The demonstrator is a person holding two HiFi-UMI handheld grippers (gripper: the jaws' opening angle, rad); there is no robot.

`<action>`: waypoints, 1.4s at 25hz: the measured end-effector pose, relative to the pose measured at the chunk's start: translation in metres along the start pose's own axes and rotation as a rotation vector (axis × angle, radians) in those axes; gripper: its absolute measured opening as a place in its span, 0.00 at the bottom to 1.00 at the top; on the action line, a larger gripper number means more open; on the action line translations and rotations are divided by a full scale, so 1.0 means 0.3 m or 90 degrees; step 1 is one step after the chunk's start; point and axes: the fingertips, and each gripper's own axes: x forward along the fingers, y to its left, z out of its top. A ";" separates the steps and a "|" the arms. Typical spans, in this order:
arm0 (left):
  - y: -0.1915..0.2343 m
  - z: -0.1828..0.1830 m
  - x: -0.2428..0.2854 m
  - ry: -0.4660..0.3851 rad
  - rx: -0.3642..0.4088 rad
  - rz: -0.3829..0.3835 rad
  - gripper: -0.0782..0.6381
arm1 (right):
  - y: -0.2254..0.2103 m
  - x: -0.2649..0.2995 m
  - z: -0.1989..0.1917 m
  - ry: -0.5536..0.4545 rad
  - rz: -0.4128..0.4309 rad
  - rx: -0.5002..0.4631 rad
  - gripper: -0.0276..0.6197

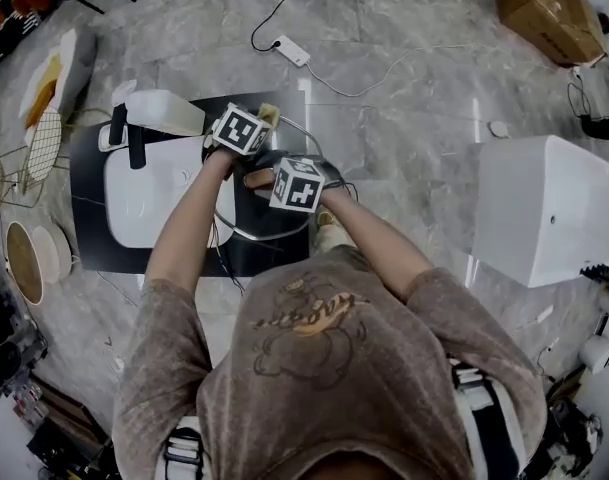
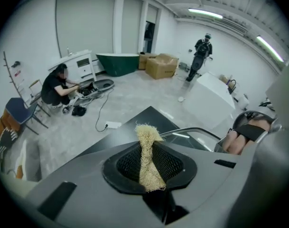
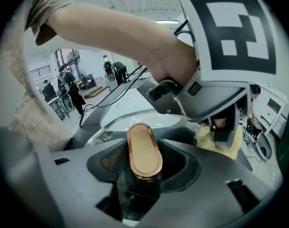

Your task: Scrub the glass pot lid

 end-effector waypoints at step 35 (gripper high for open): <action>-0.469 0.074 0.089 0.128 0.308 -0.487 0.20 | 0.002 -0.002 0.007 -0.009 0.006 0.005 0.35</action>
